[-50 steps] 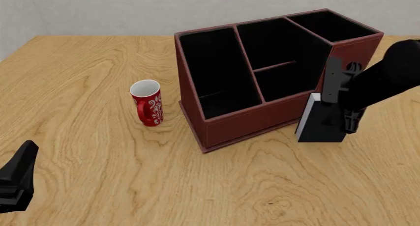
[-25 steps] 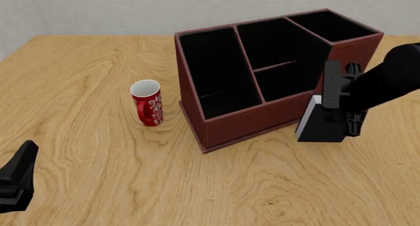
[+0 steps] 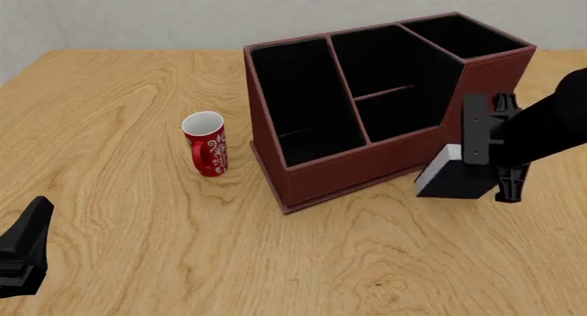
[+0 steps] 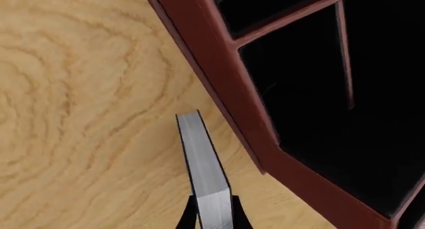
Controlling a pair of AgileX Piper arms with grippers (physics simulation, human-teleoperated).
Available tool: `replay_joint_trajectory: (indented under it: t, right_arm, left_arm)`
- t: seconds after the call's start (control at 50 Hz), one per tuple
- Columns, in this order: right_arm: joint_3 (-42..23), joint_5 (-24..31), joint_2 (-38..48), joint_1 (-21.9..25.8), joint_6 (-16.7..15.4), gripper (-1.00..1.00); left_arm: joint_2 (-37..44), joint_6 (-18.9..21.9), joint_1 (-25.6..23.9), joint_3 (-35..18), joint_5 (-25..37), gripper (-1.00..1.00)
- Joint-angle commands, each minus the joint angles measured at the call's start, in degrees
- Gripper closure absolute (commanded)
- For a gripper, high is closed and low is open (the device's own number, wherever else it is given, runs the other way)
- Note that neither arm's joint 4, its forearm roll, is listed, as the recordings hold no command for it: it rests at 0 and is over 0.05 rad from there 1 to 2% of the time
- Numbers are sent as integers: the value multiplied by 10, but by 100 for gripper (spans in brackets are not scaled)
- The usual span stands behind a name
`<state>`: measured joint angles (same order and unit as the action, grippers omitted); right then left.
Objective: Pick up the book and place it in the left compartment of the caddy.
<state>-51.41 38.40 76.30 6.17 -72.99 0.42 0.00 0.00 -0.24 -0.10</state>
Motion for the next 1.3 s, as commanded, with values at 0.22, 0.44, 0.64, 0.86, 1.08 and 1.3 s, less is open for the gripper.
replay_joint_trajectory:
  t: [0.22, 0.44, 0.64, 0.86, 1.08, 1.3]
  right_arm:
    - [33, 52, -83, -19, -9, 100]
    - [40, 92, -155, -33, -17, 100]
    - [50, 161, -244, -43, -10, 100]
    - [35, 247, -326, -23, 28, 100]
    - [-48, 313, -344, 80, 179, 100]
    - [-108, 315, -316, 179, 320, 100]
  left_arm:
    - [0, 0, 0, 0, 0, -100]
    - [0, 0, 0, 0, 0, -100]
    - [0, 0, 0, 0, 0, -100]
    - [0, 0, 0, 0, 0, -100]
    - [0, 0, 0, 0, 0, -100]
    - [0, 0, 0, 0, 0, -100]
